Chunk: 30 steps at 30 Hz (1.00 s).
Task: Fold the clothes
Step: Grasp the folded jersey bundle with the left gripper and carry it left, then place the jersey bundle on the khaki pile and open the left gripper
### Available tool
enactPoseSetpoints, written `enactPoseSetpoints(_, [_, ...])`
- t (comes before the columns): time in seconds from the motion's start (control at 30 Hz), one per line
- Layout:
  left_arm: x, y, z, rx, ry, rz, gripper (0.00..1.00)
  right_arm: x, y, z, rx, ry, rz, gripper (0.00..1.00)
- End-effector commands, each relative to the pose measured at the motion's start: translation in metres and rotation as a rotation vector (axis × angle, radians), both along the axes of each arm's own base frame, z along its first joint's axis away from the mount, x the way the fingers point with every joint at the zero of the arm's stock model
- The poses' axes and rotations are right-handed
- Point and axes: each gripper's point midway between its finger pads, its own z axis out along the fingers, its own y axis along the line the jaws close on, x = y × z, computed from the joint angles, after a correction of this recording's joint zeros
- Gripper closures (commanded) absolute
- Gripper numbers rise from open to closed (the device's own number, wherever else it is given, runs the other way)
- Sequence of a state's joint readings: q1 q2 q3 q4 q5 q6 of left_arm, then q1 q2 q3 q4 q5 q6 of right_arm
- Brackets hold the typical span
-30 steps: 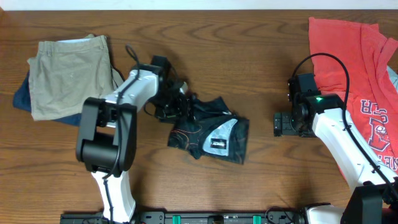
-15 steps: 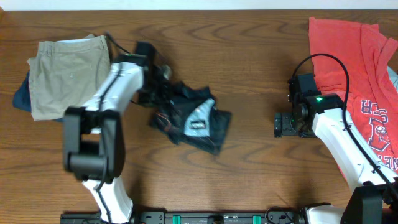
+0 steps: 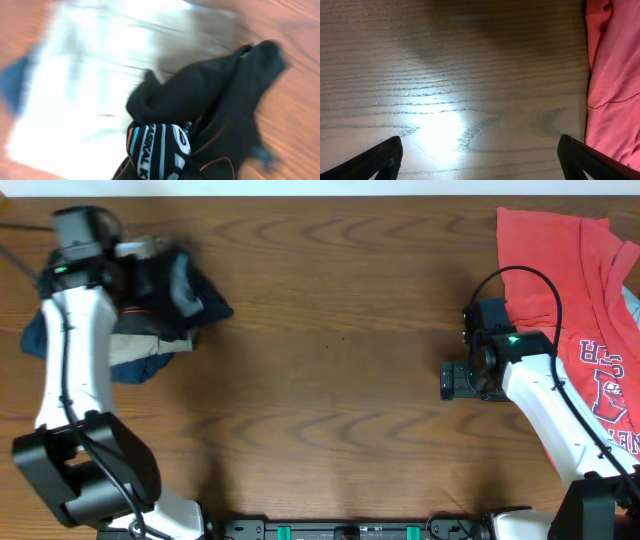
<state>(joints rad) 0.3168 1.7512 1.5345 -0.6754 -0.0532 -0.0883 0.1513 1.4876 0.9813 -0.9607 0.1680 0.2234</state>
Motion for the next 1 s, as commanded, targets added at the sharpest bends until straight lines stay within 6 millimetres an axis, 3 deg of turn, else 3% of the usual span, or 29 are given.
enactPoseSetpoints(0.0, [-0.021,0.066,0.011,0.043,-0.041,0.246,0.94,0.005,-0.003,0.008,0.003,-0.030,-0.010,0.03])
enactPoseSetpoints(0.03, [-0.029,0.081,0.010,0.023,-0.054,0.318,0.89,0.005,-0.003,0.008,0.004,-0.030,-0.011,0.03])
enactPoseSetpoints(0.07, [-0.036,0.092,0.008,-0.001,-0.066,0.375,0.72,0.005,-0.003,0.008,0.004,-0.030,-0.011,0.03])
enactPoseSetpoints(0.13, [-0.042,0.103,0.001,-0.080,-0.089,0.427,0.08,0.005,-0.003,0.008,0.004,-0.030,-0.011,0.03])
enactPoseSetpoints(0.17, [-0.042,0.103,-0.003,-0.117,-0.093,0.418,0.02,0.005,-0.003,0.008,0.004,-0.030,-0.011,0.03])
enactPoseSetpoints(0.37, [-0.041,0.085,-0.018,-0.261,-0.070,0.364,0.02,0.005,-0.003,0.008,0.004,-0.031,-0.011,0.03])
enactPoseSetpoints(0.57, [-0.021,0.037,-0.001,-0.384,-0.121,0.221,0.02,0.005,-0.003,0.008,0.005,-0.032,-0.011,0.02])
enactPoseSetpoints(0.67, [-0.013,-0.004,0.007,-0.376,-0.096,0.098,0.02,0.011,0.009,0.008,0.074,-0.050,-0.001,0.01])
enactPoseSetpoints(0.8, [-0.006,-0.070,0.001,-0.378,-0.011,-0.073,0.02,0.026,0.036,0.011,0.222,-0.106,0.025,0.01])
enactPoseSetpoints(0.97, [-0.018,-0.160,-0.010,-0.352,0.126,-0.324,0.02,0.044,0.053,0.018,0.313,-0.178,0.063,0.01])
